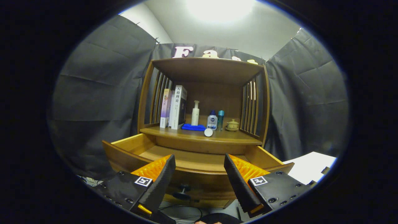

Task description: Pull open the drawer, take out the items inside it, and place them on the countertop above the cabinet.

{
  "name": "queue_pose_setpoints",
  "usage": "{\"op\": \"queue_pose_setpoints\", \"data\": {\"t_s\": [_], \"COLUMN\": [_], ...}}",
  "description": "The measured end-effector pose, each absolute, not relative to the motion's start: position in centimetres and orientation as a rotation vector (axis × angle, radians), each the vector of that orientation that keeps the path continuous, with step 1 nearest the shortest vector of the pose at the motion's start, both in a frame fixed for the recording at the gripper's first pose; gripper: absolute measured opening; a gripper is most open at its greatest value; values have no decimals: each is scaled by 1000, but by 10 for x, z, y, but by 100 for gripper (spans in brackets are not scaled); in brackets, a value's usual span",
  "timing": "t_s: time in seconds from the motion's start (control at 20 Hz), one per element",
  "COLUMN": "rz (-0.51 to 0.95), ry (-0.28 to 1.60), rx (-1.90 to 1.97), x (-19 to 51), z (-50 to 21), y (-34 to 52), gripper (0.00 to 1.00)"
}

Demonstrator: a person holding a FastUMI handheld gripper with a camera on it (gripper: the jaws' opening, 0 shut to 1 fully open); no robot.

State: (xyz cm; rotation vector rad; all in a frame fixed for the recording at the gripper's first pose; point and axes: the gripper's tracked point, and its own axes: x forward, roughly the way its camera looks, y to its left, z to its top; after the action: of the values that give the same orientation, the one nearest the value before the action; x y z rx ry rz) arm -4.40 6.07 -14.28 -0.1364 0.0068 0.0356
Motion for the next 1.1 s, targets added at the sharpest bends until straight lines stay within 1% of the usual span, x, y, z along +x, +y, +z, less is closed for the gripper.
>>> {"op": "queue_pose_setpoints", "data": {"t_s": [0.1, 0.25, 0.65, 0.8, 0.9, 1.1], "rz": [29, 65, 9, -31, -49, -24], "ry": [49, 94, 134, 113, 100, 77], "rx": [-125, -62, -68, -103, -119, -111], "x": [-48, -49, -22, -19, -17, -7], "z": [-162, -185, -214, -214, -213, -206], "y": [63, 79, 75, 71, 70, 78], "gripper": [98, 98, 98, 97, 98, 98]}}
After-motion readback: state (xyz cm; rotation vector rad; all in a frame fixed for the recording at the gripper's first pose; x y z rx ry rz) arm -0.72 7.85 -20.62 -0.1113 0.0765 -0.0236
